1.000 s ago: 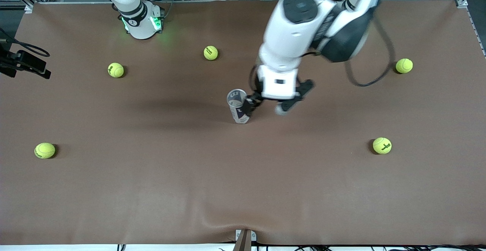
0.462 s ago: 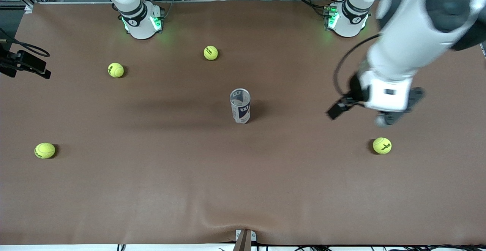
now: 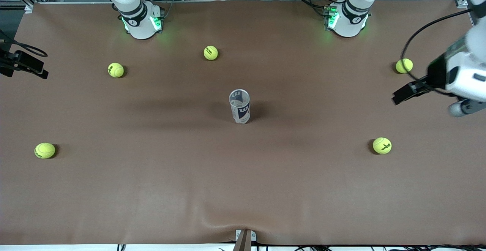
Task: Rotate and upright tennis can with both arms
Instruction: 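Open the left gripper and withdraw it from the upright can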
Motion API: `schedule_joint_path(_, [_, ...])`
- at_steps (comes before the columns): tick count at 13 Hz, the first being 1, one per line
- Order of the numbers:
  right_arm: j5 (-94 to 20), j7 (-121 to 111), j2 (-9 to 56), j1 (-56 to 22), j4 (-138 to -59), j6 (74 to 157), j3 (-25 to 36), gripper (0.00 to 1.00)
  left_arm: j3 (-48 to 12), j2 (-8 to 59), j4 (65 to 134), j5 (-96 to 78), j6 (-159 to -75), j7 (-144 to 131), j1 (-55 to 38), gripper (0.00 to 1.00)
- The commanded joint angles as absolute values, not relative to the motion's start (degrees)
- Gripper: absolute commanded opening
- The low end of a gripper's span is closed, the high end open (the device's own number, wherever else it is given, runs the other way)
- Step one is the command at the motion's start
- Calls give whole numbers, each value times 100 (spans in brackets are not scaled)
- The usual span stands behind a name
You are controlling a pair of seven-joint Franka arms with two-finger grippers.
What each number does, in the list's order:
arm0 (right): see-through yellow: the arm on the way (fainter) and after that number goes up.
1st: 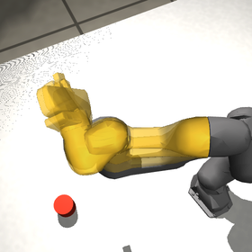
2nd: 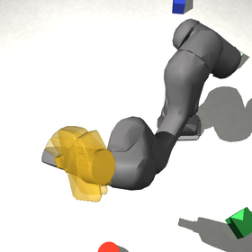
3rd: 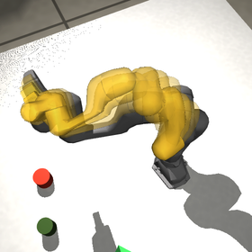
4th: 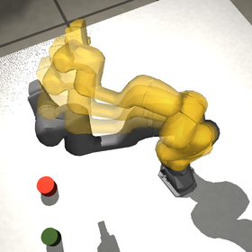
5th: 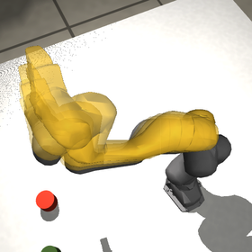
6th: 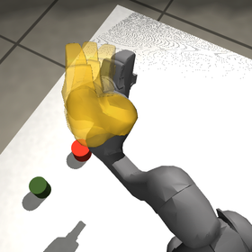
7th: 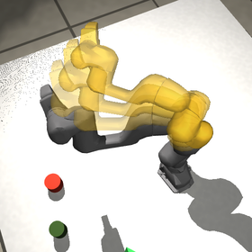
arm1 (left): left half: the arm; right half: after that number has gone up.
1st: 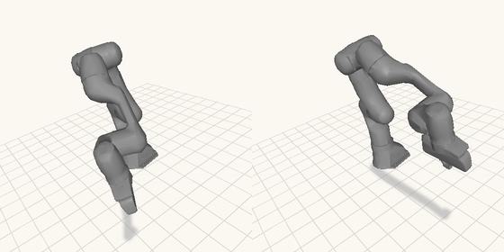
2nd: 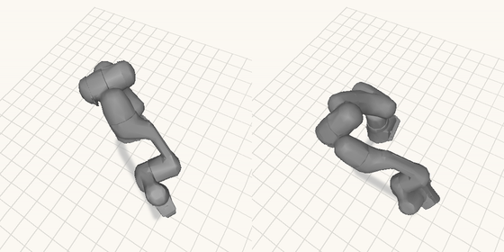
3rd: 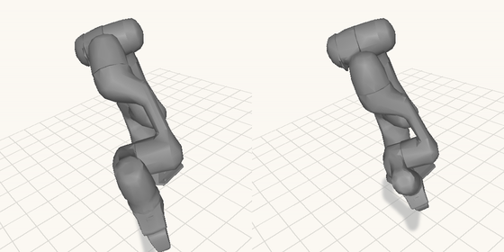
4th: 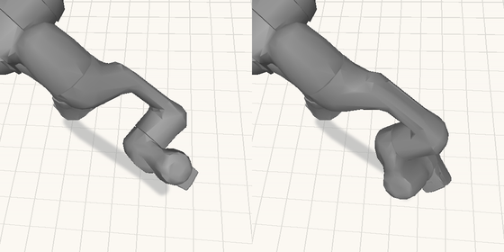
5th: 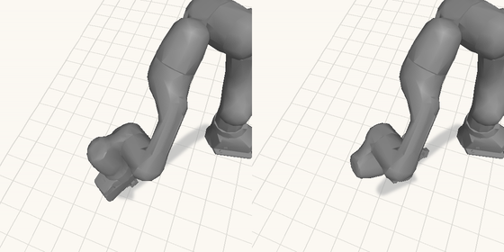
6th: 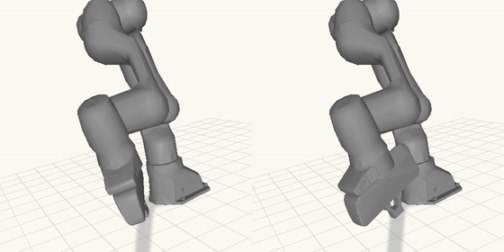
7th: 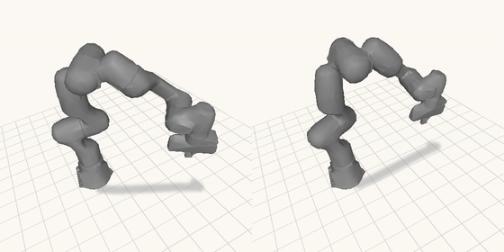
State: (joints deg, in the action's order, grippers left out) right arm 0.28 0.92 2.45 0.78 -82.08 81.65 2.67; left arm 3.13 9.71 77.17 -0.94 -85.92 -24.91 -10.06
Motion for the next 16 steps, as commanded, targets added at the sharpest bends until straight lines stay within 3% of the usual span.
schedule_joint_path(1, [114, 97, 193, 88, -8174, 8112, 273, 100, 220, 432, 8384, 184, -8622, -1864, -853, 100])
schedule_joint_path(6, [105, 97, 193, 79, -8174, 8112, 255, 100, 246, -17, 8973, 220, -8842, -1417, -713, 100])
schedule_joint_path(16, [105, 105, 193, 70, -8174, 8112, 237, 100, 202, 44, 8851, 211, -8815, -1160, -580, 100])
